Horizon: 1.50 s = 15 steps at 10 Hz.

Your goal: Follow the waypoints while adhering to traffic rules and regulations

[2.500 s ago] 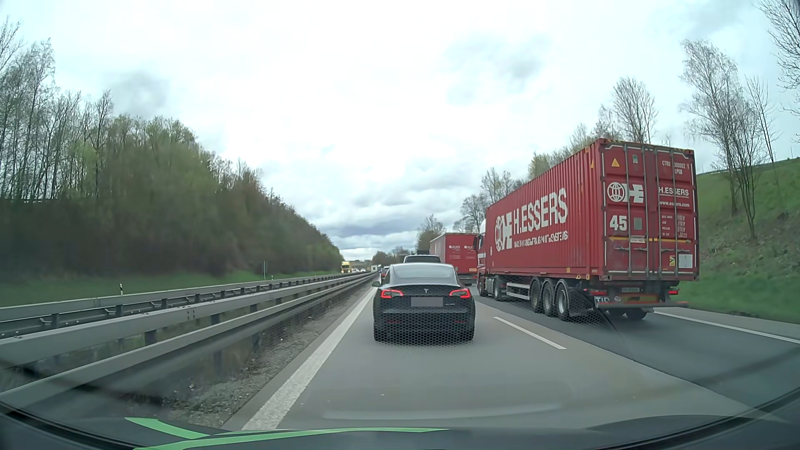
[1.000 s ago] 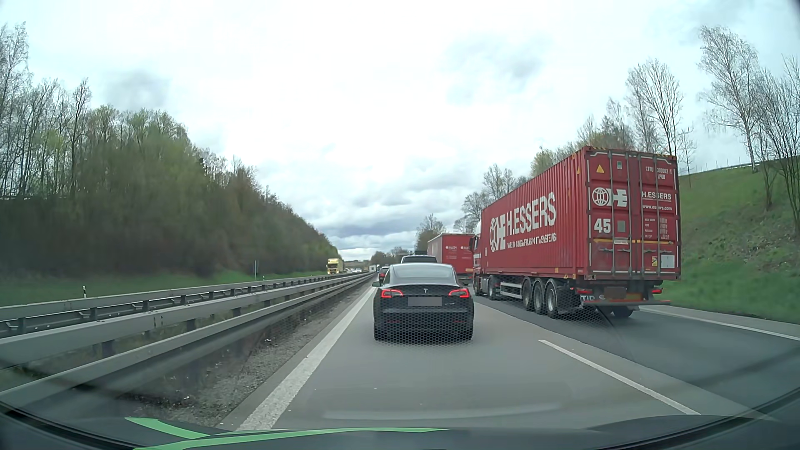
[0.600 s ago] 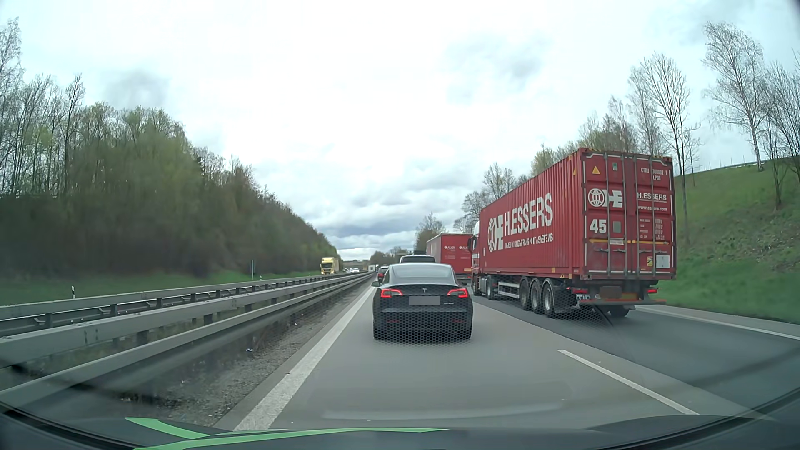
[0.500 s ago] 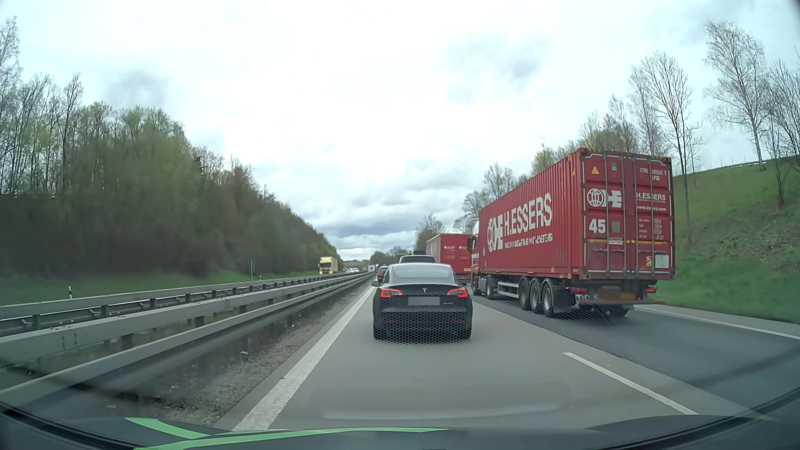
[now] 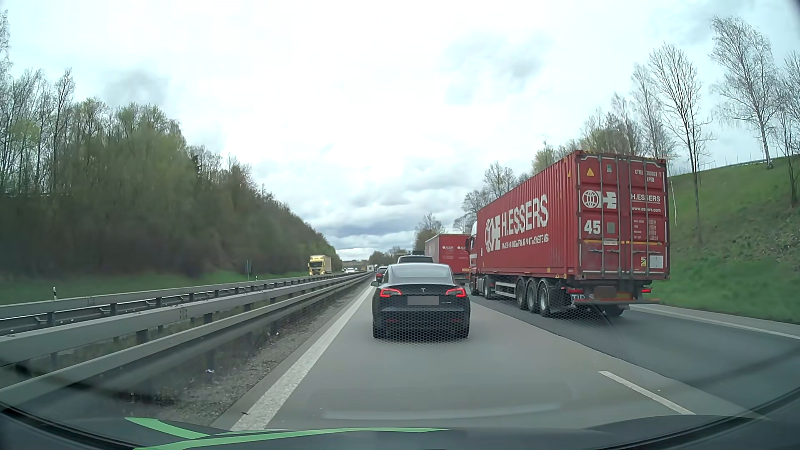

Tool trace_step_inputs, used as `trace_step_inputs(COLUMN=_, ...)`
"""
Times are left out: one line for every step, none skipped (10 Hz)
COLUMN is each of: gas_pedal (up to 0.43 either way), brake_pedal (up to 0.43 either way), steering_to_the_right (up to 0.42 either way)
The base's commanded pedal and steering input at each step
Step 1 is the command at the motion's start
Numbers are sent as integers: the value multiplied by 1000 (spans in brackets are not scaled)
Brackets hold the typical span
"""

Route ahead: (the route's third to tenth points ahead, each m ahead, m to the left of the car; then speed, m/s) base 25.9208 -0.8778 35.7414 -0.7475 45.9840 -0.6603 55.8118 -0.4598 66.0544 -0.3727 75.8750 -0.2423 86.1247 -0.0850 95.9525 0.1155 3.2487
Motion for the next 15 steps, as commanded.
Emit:
trace_step_inputs(gas_pedal=28, brake_pedal=0, steering_to_the_right=0)
trace_step_inputs(gas_pedal=28, brake_pedal=0, steering_to_the_right=0)
trace_step_inputs(gas_pedal=28, brake_pedal=0, steering_to_the_right=0)
trace_step_inputs(gas_pedal=28, brake_pedal=0, steering_to_the_right=0)
trace_step_inputs(gas_pedal=28, brake_pedal=0, steering_to_the_right=0)
trace_step_inputs(gas_pedal=28, brake_pedal=0, steering_to_the_right=0)
trace_step_inputs(gas_pedal=39, brake_pedal=0, steering_to_the_right=0)
trace_step_inputs(gas_pedal=39, brake_pedal=0, steering_to_the_right=0)
trace_step_inputs(gas_pedal=39, brake_pedal=0, steering_to_the_right=-1)
trace_step_inputs(gas_pedal=39, brake_pedal=0, steering_to_the_right=-1)
trace_step_inputs(gas_pedal=39, brake_pedal=0, steering_to_the_right=-1)
trace_step_inputs(gas_pedal=39, brake_pedal=0, steering_to_the_right=-1)
trace_step_inputs(gas_pedal=39, brake_pedal=0, steering_to_the_right=-1)
trace_step_inputs(gas_pedal=39, brake_pedal=0, steering_to_the_right=-2)
trace_step_inputs(gas_pedal=39, brake_pedal=0, steering_to_the_right=-2)
